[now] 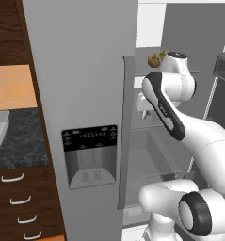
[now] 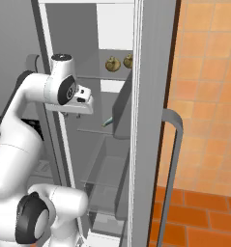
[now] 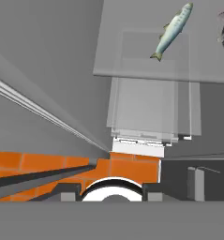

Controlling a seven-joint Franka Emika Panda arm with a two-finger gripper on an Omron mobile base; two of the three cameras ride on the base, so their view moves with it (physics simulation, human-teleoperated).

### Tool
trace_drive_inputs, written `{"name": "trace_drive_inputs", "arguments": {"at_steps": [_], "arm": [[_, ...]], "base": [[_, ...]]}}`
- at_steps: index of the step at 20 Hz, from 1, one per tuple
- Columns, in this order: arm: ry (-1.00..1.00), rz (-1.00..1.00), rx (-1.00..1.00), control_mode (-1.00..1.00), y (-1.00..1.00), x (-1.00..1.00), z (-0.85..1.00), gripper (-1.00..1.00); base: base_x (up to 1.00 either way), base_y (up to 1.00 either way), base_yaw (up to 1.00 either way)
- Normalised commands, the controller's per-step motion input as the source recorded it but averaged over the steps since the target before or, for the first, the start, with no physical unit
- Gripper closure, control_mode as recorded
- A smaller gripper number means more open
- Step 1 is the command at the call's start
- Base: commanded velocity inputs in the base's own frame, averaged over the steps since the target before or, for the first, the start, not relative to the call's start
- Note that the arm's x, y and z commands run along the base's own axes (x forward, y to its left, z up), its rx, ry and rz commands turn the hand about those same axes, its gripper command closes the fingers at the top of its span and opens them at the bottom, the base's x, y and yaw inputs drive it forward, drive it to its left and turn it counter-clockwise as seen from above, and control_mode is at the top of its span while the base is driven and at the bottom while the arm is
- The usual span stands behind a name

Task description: Place one onion and one fish in each tupperware on the nearby counter, to pack two identical lunches.

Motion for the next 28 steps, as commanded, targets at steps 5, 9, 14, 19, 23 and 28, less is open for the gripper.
{"name": "trace_drive_inputs", "arguments": {"at_steps": [5,9,14,19,23,28], "arm": [[-0.02,0.00,0.01,-1.00,-0.24,-0.21,-0.06,-1.00],[-0.38,-0.03,0.00,-1.00,-0.22,-0.19,0.04,-1.00],[-0.39,-0.09,0.00,-1.00,0.00,0.00,0.65,-1.00],[-0.25,-0.16,0.00,-1.00,0.00,0.00,0.75,-1.00],[-0.16,-0.18,0.06,-1.00,-0.23,0.00,0.58,-1.00],[-0.01,-0.08,0.05,-1.00,-0.44,0.07,0.35,-1.00]], "base": [[0.00,0.00,0.00],[0.00,0.00,0.00],[0.00,0.00,0.00],[0.00,0.00,0.00],[0.00,0.00,0.00],[0.00,0.00,0.00]]}}
